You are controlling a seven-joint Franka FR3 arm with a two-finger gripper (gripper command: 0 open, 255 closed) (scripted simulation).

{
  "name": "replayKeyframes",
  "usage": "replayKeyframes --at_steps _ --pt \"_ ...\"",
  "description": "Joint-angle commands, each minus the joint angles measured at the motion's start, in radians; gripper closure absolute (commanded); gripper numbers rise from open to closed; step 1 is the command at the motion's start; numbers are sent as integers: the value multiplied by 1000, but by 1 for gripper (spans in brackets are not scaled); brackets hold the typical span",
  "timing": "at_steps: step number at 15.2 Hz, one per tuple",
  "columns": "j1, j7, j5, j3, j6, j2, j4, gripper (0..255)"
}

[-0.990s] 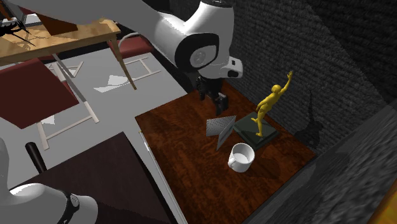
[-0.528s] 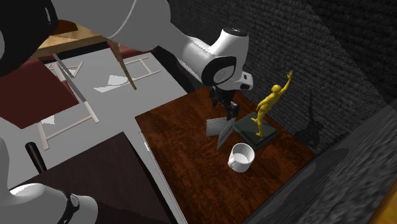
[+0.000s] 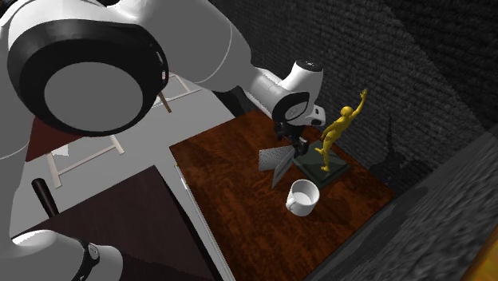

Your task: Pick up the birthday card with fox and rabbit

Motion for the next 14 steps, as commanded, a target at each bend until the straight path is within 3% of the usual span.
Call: replayKeyframes --at_steps 1,7,8,14 --pt "0 0 0 0 13 28 15 0" --pt "1 0 0 -1 48 74 26 0" --pt "1 1 0 -1 47 72 26 255" --pt "1 0 0 -1 47 71 24 255"
